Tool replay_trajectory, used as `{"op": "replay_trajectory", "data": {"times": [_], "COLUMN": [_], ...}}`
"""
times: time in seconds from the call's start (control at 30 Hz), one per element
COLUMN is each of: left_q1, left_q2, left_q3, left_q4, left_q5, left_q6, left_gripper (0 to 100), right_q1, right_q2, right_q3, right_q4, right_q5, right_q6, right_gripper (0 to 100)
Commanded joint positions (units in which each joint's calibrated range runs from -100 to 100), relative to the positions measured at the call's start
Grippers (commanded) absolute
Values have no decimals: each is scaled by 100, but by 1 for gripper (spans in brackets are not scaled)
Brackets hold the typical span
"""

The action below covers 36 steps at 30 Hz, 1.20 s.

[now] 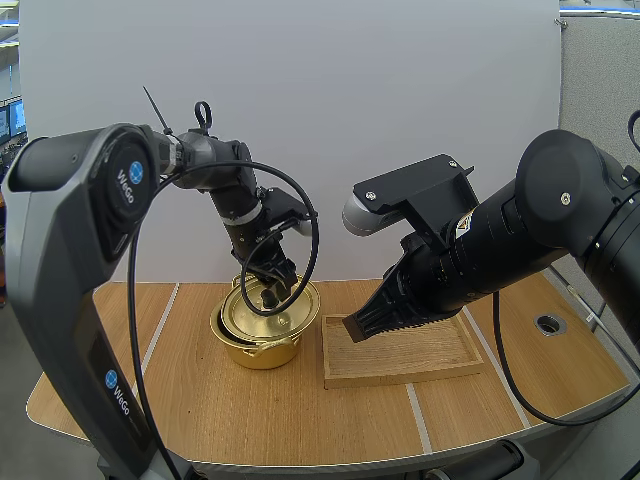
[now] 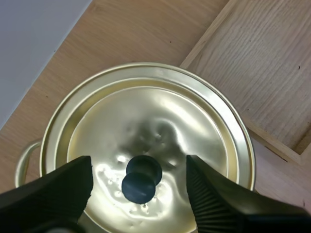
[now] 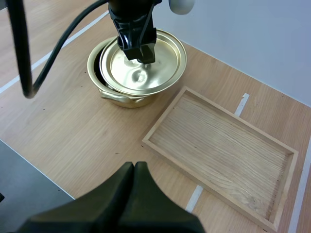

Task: Open the pot, put the grape inside, and close it

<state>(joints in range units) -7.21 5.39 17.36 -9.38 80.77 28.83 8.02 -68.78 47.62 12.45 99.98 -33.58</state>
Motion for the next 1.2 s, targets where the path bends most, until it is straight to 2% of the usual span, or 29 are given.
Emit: {"op": "replay_trajectory", "data": {"times": [0.0, 0.17, 0.27, 0.37, 0.47, 0.53, 1.17], "left_q1": [-21, -21, -21, -21, -21, -21, -21], "left_q2": [189, 222, 222, 222, 222, 222, 200], "left_q3": [8, 8, 8, 8, 8, 8, 8], "left_q4": [-105, -105, -105, -105, -93, -44, 405], "left_q5": [-112, -228, -210, -167, -110, -79, 460], "left_q6": [17, 17, 26, 26, 26, 26, -73], "left_gripper": [90, 88, 79, 50, 15, 0, 0], "right_q1": [-22, -22, -22, -22, -22, -22, -22], "right_q2": [-50, -50, -50, -50, -50, -50, -50], "right_q3": [24, 24, 24, 24, 24, 24, 24], "right_q4": [-20, -20, -20, -20, -20, -20, -20], "right_q5": [2, 2, 2, 2, 2, 2, 2], "right_q6": [-64, -64, -64, -64, -64, -64, -64], "right_gripper": [0, 0, 0, 0, 0, 0, 0]}}
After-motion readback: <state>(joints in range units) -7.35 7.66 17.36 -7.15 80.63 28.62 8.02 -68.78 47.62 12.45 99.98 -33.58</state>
